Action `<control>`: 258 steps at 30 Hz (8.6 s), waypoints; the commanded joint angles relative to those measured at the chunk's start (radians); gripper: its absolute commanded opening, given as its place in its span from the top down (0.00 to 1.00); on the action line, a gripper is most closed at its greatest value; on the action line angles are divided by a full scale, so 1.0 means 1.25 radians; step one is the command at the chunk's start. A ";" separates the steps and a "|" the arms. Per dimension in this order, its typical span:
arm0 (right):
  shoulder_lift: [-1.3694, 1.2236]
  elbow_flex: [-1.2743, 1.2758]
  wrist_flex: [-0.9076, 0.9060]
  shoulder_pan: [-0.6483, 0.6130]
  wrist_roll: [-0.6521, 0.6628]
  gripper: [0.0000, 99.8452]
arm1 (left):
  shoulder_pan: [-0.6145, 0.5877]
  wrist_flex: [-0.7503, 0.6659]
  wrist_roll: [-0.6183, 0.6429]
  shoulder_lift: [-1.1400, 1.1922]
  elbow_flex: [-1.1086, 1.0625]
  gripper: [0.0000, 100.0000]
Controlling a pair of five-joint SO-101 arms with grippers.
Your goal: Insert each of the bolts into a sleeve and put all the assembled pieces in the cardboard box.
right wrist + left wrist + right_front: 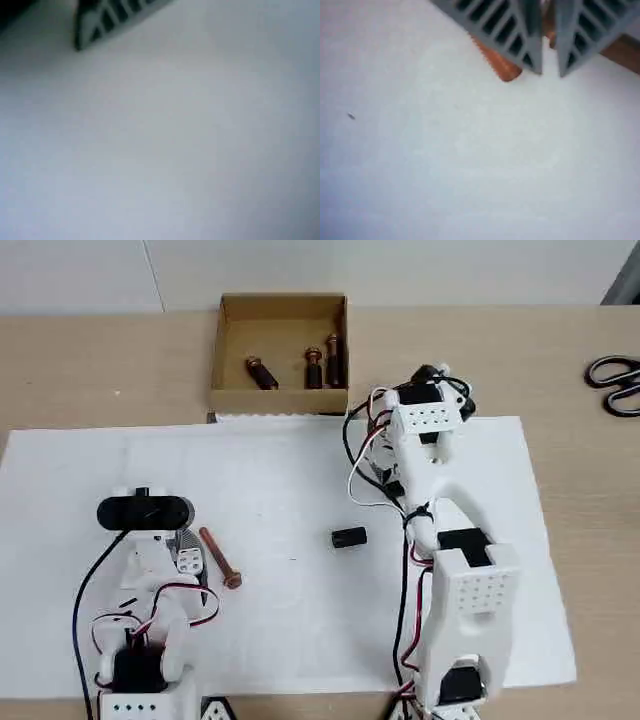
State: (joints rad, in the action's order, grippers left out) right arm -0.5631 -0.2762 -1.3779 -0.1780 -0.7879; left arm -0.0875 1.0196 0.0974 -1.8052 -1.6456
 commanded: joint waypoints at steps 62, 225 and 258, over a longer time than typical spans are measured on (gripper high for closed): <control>0.591 0.243 -0.274 -0.017 0.379 1.00 | 0.017 0.157 -0.029 -0.002 0.223 0.99; 1.591 0.803 -0.095 -0.154 0.642 1.00 | 0.194 0.511 0.012 0.949 1.265 0.99; 1.901 1.401 0.495 -0.416 0.682 1.00 | 0.237 -0.016 0.508 0.002 0.444 0.99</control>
State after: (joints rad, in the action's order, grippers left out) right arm 1.8044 1.4331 -0.8777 -0.6383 0.0882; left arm 0.1765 1.0595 0.7204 -1.7990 -1.0825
